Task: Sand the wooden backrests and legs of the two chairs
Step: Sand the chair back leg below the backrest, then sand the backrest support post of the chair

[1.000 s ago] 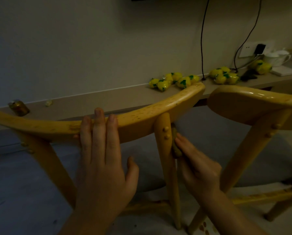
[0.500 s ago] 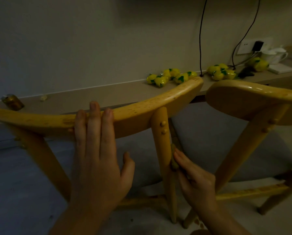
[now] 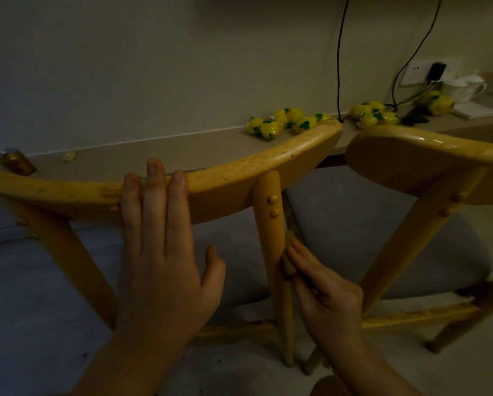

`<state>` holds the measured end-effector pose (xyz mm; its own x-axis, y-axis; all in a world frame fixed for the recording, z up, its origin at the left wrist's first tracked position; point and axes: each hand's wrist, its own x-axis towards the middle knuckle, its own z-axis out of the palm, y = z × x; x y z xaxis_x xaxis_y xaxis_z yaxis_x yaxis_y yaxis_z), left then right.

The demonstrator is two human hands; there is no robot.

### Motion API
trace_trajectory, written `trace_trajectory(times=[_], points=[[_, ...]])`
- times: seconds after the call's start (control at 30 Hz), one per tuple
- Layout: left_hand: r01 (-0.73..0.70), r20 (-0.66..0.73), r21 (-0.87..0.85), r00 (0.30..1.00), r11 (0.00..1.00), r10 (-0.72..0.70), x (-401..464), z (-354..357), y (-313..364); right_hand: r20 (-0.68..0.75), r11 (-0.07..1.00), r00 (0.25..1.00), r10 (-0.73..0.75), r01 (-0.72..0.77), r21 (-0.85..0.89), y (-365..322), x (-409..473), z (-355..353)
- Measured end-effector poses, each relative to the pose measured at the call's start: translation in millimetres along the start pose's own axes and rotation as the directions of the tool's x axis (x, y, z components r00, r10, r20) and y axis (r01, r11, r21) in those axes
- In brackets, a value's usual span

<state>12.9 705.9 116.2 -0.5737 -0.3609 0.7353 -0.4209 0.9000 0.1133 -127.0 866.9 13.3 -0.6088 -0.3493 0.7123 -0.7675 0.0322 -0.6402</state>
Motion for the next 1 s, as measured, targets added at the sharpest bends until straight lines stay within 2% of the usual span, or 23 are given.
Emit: trace_trajectory(times=[0.13, 0.23, 0.3, 0.4, 0.5, 0.57, 0.6, 0.67, 0.7, 0.77, 0.87, 0.93, 1.0], points=[[0.007, 0.029, -0.001, 1.000, 1.000, -0.007, -2, -3, 1, -0.072, 0.981, 0.981, -0.182, 0.177, -0.074, -21, 29, 10], [-0.006, 0.056, -0.004, 0.998, 1.000, 0.006, -3, -9, 0, 0.026, 0.931, 0.957, -0.289, 0.288, -0.224, -20, 26, 7], [-0.011, 0.098, -0.017, 0.995, 1.000, 0.012, -2, -12, 0, 0.119, 0.913, 0.951, -0.285, 0.307, -0.268, -15, 18, -4], [0.009, 0.178, -0.064, 0.984, 0.998, 0.003, 1, -23, 2, 0.163, 0.926, 0.948, -0.274, 0.305, -0.221, -29, 21, -24], [0.036, 0.169, -0.284, 0.986, 0.958, 0.013, -1, -43, -1, 0.119, 0.938, 0.942, -0.313, 0.327, -0.116, -73, 46, -39], [0.098, 0.127, -0.461, 0.991, 0.882, -0.043, -8, -66, -7, 0.118, 0.964, 0.957, -0.265, 0.263, 0.034, -112, 67, -42], [0.146, 0.133, -0.567, 0.987, 0.811, -0.085, -12, -78, -9, 0.136, 0.965, 0.961, -0.239, 0.220, 0.140, -131, 75, -41], [0.250, 0.207, -0.775, 0.968, 0.580, -0.142, -21, -99, -14, 0.220, 0.928, 0.944, -0.247, 0.164, 0.336, -163, 88, -36], [0.292, 0.247, -0.835, 0.956, 0.466, -0.156, -25, -108, -16, 0.270, 0.909, 0.922, -0.278, 0.161, 0.385, -177, 93, -32], [0.328, 0.279, -0.873, 0.943, 0.360, -0.181, -30, -119, -23, 0.341, 0.892, 0.864, -0.370, 0.229, 0.389, -196, 102, -26], [0.250, 0.171, -0.891, 0.958, 0.378, -0.232, -32, -136, -42, 0.388, 0.857, 0.774, -0.501, 0.381, 0.346, -216, 110, -10], [0.172, 0.059, -0.870, 0.967, 0.461, -0.249, -34, -143, -54, 0.407, 0.825, 0.720, -0.562, 0.453, 0.339, -225, 114, 3], [0.156, -0.004, -0.840, 0.956, 0.520, -0.293, -39, -148, -65, 0.427, 0.796, 0.672, -0.605, 0.512, 0.323, -230, 119, 16]])
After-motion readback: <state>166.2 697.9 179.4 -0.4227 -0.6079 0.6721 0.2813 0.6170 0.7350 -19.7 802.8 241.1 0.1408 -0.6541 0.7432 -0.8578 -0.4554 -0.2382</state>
